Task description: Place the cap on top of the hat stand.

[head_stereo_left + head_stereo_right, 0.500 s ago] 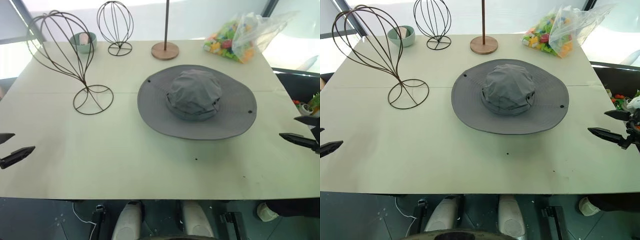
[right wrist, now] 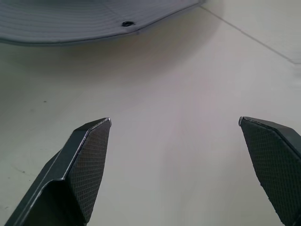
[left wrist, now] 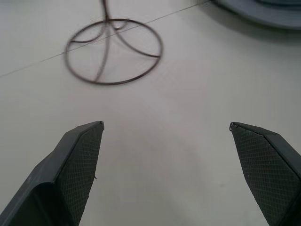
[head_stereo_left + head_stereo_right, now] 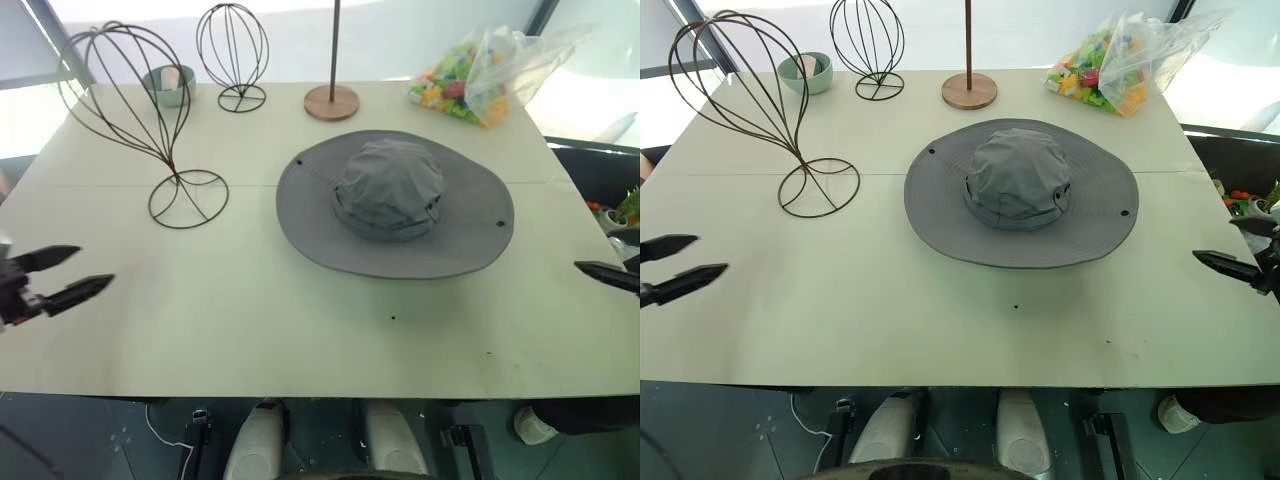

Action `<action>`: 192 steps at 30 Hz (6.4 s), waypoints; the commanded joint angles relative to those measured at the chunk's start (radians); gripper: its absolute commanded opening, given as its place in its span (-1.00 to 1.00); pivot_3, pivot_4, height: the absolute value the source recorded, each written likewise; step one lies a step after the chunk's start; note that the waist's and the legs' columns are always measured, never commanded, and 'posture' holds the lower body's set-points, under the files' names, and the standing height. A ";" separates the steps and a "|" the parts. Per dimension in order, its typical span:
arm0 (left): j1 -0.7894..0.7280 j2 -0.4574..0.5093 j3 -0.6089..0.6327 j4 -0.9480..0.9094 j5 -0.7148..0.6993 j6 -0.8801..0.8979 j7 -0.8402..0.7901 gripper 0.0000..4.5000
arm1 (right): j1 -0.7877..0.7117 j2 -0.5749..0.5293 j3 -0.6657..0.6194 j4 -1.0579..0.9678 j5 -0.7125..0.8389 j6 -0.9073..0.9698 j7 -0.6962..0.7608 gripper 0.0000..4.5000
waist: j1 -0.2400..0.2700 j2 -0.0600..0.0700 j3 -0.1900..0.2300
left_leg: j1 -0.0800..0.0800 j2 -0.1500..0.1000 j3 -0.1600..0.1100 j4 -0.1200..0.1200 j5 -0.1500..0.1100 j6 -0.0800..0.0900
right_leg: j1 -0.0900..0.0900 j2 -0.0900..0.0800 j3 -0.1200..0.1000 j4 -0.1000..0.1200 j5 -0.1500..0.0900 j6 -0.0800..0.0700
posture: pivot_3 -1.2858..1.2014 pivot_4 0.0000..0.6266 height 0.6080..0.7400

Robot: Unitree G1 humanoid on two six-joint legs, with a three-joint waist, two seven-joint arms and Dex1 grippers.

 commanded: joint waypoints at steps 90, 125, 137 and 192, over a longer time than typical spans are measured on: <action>0.333 -0.312 0.594 -0.500 -0.491 0.247 0.461 1.00 | -1.651 1.144 0.698 0.716 -0.523 -0.635 -0.719 -0.98 | -0.050 -0.003 0.000 | -0.006 0.000 -0.001 0.005 0.000 0.000 | -0.015 0.001 0.001 0.018 0.001 -0.001 | 0.03 -0.52 1.00; 0.346 -0.212 0.666 -0.420 -0.598 0.213 0.490 1.00 | -1.516 1.135 1.083 0.741 -1.064 -0.856 -1.209 -0.98 | -0.050 -0.006 -0.001 | -0.006 0.000 -0.002 0.004 0.001 -0.002 | -0.016 0.002 0.001 0.019 0.002 -0.003 | 0.03 -0.52 1.00; 0.347 -0.225 0.651 -0.428 -0.595 0.196 0.494 1.00 | -1.481 1.183 1.025 0.762 -0.940 -0.877 -1.045 -0.72 | -0.052 -0.006 -0.001 | -0.006 0.000 -0.002 0.004 0.001 -0.002 | -0.016 0.002 0.001 0.020 0.002 -0.003 | 0.03 -0.52 1.00; 0.423 -0.220 0.760 -0.329 -0.553 0.189 0.389 1.00 | -1.133 0.405 0.535 0.123 0.116 0.205 0.260 0.98 | -0.047 -0.005 0.000 | -0.005 0.000 0.000 0.005 0.001 -0.001 | -0.013 0.001 0.001 0.017 0.002 -0.003 | 0.03 -0.52 1.00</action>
